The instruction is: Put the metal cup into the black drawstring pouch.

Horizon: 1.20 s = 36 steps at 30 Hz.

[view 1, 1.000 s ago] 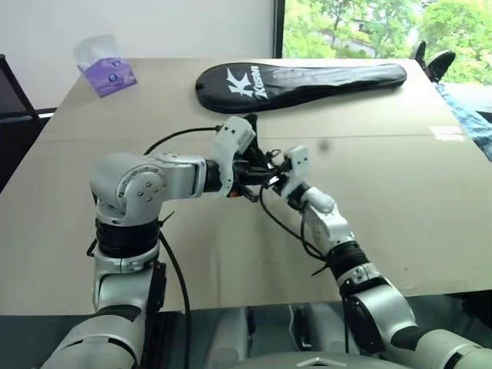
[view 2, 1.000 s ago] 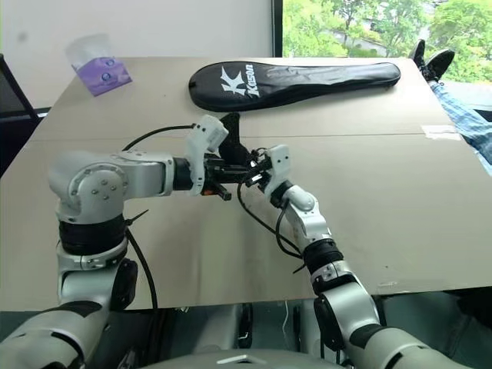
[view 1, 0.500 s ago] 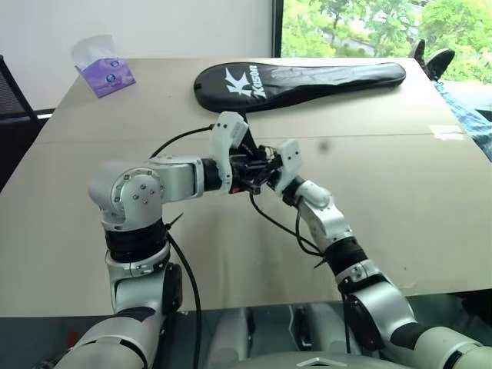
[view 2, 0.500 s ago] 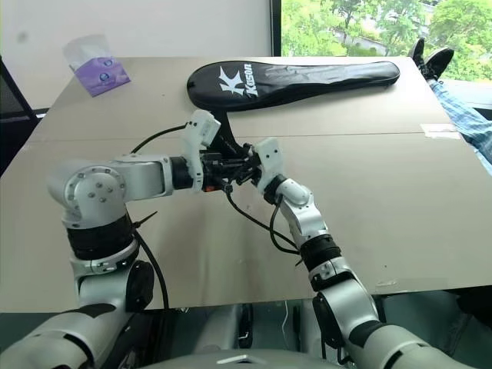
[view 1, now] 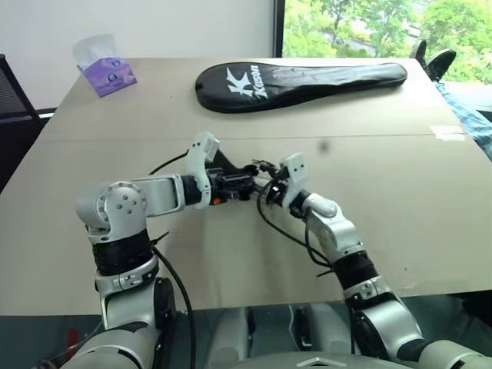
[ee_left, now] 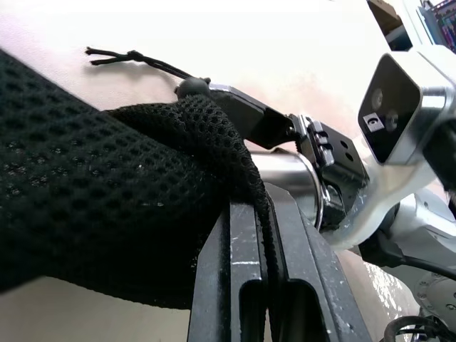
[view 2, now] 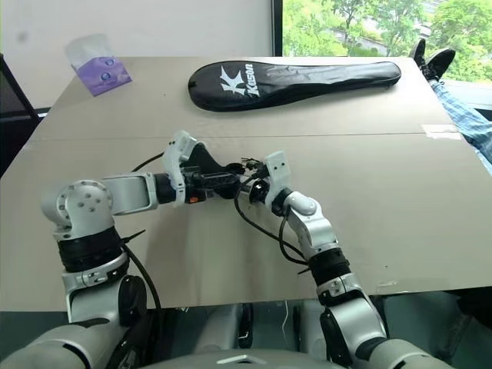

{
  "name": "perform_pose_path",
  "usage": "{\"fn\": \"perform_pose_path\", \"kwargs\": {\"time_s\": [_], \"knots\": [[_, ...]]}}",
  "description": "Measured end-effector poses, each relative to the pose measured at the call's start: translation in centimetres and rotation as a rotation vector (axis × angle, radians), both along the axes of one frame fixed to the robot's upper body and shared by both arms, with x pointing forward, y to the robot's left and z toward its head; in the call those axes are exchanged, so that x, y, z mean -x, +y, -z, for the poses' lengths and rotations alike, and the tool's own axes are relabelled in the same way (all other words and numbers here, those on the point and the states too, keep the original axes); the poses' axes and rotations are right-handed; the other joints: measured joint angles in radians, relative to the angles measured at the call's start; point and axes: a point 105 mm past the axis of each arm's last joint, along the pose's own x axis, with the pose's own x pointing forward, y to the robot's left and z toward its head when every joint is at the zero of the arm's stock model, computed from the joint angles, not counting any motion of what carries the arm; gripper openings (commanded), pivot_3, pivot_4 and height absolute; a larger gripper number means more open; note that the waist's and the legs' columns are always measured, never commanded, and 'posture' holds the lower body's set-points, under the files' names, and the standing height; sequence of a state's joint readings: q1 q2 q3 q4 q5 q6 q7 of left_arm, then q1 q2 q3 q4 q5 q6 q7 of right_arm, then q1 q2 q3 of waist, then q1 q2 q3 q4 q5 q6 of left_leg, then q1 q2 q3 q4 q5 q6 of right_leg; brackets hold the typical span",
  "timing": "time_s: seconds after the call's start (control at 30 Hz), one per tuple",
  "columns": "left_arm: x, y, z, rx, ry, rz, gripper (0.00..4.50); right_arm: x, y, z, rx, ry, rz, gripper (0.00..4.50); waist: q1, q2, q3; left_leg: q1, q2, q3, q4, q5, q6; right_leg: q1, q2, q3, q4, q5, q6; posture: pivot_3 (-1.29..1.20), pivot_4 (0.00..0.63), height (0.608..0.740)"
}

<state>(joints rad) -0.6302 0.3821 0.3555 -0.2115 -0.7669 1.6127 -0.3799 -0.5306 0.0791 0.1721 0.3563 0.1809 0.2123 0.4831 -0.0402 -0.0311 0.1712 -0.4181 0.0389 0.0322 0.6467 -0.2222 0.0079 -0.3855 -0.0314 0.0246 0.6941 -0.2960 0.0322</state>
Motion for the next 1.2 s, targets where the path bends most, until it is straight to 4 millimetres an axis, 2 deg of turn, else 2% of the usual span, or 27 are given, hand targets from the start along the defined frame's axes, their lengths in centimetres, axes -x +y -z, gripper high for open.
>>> {"fn": "perform_pose_path", "kwargs": {"time_s": [0.3, 0.63, 0.87, 0.97, 1.0, 1.03, 1.07, 1.1, 1.13, 1.17, 1.2], "knots": [[0.5, 0.6, 1.0, -0.007, 0.033, 0.012, 0.0, 0.1, -1.4, -0.2, 0.153, -0.1, 0.006, 3.39, 0.0, 0.0, 0.0, 0.0, 0.0, 0.0, 0.0, 0.0, 0.0, 0.0, 0.0, 0.0, 0.0, 0.0, 0.0, 0.0, 0.15, 0.74], [0.5, 0.4, 0.9, -0.023, 0.018, 0.033, 0.0, 2.7, -4.7, -0.6, 0.307, -0.182, -0.077, 3.39, 0.001, 0.0, 0.0, 0.0, 0.0, 0.0, 0.0, 0.0, 0.0, 0.0, 0.0, 0.0, -0.001, 0.0, 0.0, 0.0, 0.15, 0.74], [0.6, 0.2, 0.9, -0.034, 0.013, 0.055, 0.0, 3.5, -4.7, -1.2, 0.265, -0.181, -0.112, 3.39, 0.002, 0.0, 0.0, 0.0, 0.0, 0.0, -0.001, 0.0, 0.0, 0.0, 0.0, 0.0, -0.001, 0.0, 0.0, 0.0, 0.15, 0.74], [0.6, 0.3, 0.9, -0.04, 0.013, 0.06, 0.0, 3.6, -4.5, -1.4, 0.257, -0.184, -0.122, 2.48, 0.002, 0.0, 0.0, 0.0, 0.0, 0.0, -0.001, 0.0, 0.0, 0.0, 0.0, 0.0, -0.001, 0.0, 0.0, 0.0, 0.15, 0.74], [0.6, 0.3, 0.8, -0.04, 0.012, 0.061, 0.0, 3.6, -4.5, -1.4, 0.257, -0.188, -0.126, 2.08, 0.002, 0.0, 0.0, 0.0, 0.0, 0.0, -0.001, 0.0, 0.0, 0.0, 0.0, 0.0, -0.001, 0.0, 0.0, 0.0, 0.15, 0.74], [0.6, 0.3, 0.8, -0.039, 0.012, 0.063, 0.0, 3.6, -4.4, -1.7, 0.257, -0.198, -0.134, 1.42, 0.002, 0.0, 0.0, 0.0, 0.0, 0.0, -0.001, 0.0, 0.0, 0.0, 0.0, 0.0, -0.001, 0.0, 0.0, 0.0, 0.15, 0.74], [0.7, 0.3, 0.8, -0.038, 0.011, 0.064, 0.0, 3.6, -4.2, -1.8, 0.256, -0.206, -0.142, 1.02, 0.002, 0.0, 0.0, 0.0, 0.0, 0.0, -0.001, 0.0, 0.0, 0.0, 0.0, -0.001, -0.001, 0.0, 0.0, 0.0, 0.15, 0.74], [0.7, 0.3, 0.8, -0.038, 0.011, 0.064, 0.0, 3.6, -4.2, -1.8, 0.256, -0.207, -0.143, 0.83, 0.002, 0.0, 0.0, 0.0, 0.0, 0.0, -0.001, 0.0, 0.0, 0.0, 0.0, -0.001, -0.001, 0.0, 0.0, 0.0, 0.15, 0.74], [0.7, 0.3, 0.8, -0.038, 0.011, 0.065, 0.0, 3.6, -4.1, -1.9, 0.257, -0.215, -0.148, 0.28, 0.002, 0.0, 0.0, 0.0, 0.0, 0.0, -0.001, 0.0, 0.0, 0.0, 0.0, -0.001, -0.001, 0.0, 0.0, 0.0, 0.15, 0.74], [0.7, 0.4, 0.7, -0.038, 0.01, 0.066, 0.0, 3.6, -4.1, -1.9, 0.26, -0.217, -0.149, 0.02, 0.002, 0.0, 0.0, 0.0, 0.0, 0.0, -0.001, 0.0, 0.0, 0.0, 0.0, -0.001, -0.001, 0.0, 0.0, 0.0, 0.15, 0.74], [0.7, 0.5, 0.6, -0.039, 0.004, 0.066, 0.0, 3.5, -4.2, -1.7, 0.265, -0.211, -0.148, 0.02, 0.002, 0.0, 0.0, 0.0, 0.0, 0.0, -0.001, 0.0, 0.0, 0.0, 0.0, -0.001, -0.001, 0.0, 0.0, 0.0, 0.15, 0.74]]}}
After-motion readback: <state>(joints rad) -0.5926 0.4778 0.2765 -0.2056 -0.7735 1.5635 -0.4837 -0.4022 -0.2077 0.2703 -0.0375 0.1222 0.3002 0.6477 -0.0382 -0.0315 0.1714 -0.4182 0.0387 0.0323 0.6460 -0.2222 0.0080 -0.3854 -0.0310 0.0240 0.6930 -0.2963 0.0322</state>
